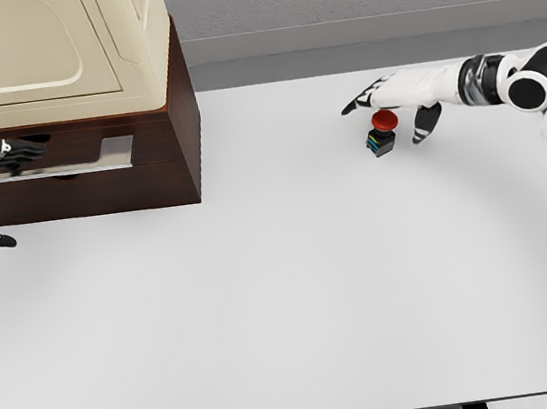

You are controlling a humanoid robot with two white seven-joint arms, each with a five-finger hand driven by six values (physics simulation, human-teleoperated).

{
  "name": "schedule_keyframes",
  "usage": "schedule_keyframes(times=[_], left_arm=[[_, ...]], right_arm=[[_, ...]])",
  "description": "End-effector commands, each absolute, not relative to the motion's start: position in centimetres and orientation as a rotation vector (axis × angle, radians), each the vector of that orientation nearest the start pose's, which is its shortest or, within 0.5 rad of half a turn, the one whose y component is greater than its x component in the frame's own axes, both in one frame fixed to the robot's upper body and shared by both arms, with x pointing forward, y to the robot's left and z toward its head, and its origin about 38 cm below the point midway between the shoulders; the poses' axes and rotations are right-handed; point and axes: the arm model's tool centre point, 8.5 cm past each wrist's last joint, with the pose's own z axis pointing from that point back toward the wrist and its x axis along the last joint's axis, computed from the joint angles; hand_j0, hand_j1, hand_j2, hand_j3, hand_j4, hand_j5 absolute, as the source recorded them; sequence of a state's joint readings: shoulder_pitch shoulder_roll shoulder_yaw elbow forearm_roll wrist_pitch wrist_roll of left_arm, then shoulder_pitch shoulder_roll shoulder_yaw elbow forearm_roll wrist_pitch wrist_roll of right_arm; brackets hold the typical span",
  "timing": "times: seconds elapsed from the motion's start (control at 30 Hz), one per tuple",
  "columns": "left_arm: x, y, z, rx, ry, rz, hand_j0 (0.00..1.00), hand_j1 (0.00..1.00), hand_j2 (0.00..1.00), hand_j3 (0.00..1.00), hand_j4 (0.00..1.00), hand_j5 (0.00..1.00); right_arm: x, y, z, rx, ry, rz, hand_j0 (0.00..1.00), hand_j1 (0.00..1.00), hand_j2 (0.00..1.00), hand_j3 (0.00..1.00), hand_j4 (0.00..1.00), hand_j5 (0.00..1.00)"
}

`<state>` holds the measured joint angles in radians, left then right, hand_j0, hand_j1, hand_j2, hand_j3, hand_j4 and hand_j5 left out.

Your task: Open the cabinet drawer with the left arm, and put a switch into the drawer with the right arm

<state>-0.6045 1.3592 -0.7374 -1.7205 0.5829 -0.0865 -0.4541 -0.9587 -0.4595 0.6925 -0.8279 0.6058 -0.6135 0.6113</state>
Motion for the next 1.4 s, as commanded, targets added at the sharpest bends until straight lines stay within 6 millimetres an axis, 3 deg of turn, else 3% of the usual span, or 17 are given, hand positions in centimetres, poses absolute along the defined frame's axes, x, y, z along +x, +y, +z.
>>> schedule_keyframes(times=[0.0, 0.6, 1.37], left_arm=[[37.3, 41.2, 28.2, 0.146, -1.214, -1.322, 0.96, 0.96, 0.96, 0.96, 0.96, 0.96], [36.6, 40.2, 25.4, 0.100, -1.159, -1.381, 0.97, 0.97, 0.97, 0.97, 0.97, 0.97], [35.8, 40.5, 25.0, 0.077, -1.138, -1.415, 0.98, 0.98, 0.98, 0.98, 0.98, 0.98]], right_arm=[[54.2, -27.1, 19.1, -0.424, -1.153, 2.033, 1.00, 1.00, 1.00, 1.00, 1.00, 1.00], [54.1, -27.4, 19.3, -0.430, -1.154, 2.032, 1.00, 1.00, 1.00, 1.00, 1.00, 1.00], [54.0, -28.1, 19.1, -0.435, -1.139, 2.028, 1.00, 1.00, 1.00, 1.00, 1.00, 1.00]])
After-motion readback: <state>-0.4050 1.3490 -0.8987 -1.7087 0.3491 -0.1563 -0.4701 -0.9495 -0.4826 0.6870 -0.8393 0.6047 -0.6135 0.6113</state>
